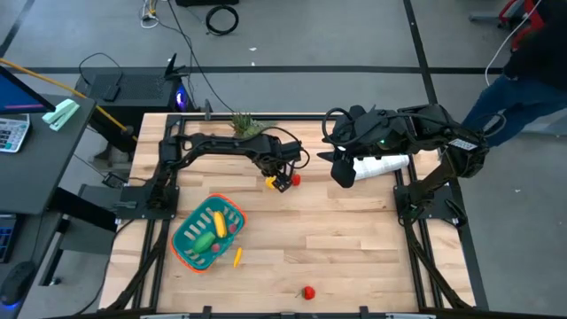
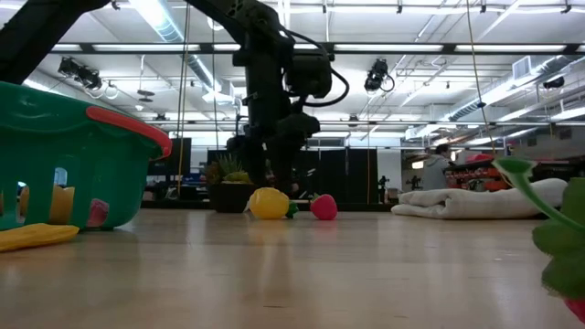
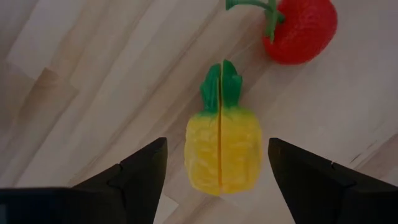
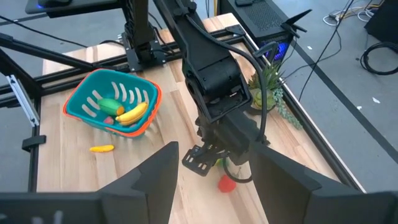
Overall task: Pick and placing Produce into tupperware
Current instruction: Put the yellow pineapple into the blue basket
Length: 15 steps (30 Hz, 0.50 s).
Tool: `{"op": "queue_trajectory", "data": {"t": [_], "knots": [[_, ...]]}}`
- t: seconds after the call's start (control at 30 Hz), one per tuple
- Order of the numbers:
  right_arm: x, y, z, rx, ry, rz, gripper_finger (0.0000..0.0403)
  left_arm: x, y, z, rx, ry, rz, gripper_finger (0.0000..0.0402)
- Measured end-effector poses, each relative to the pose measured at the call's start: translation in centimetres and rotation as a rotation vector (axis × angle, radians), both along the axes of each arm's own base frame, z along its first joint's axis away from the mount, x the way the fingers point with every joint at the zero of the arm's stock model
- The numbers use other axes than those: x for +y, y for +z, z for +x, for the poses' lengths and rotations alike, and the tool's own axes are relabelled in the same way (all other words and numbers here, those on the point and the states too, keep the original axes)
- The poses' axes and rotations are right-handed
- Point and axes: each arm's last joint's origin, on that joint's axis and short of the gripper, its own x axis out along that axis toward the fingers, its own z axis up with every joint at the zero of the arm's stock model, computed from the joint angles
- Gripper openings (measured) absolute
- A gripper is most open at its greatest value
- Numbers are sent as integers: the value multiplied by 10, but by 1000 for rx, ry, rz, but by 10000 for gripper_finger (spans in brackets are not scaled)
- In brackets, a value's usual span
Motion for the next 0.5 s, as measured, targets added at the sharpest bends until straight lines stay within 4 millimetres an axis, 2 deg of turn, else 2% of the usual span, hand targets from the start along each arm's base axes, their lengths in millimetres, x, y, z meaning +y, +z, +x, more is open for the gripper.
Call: {"op": "queue_trajectory", "data": {"t": [0.27, 0.5], "knots": [[0, 0, 0, 1, 0, 0, 203, -2, -4, 0, 18, 26, -9, 286], [0, 0, 0, 3, 0, 0, 203, -7, -15, 4, 36, 9, -12, 286]]}}
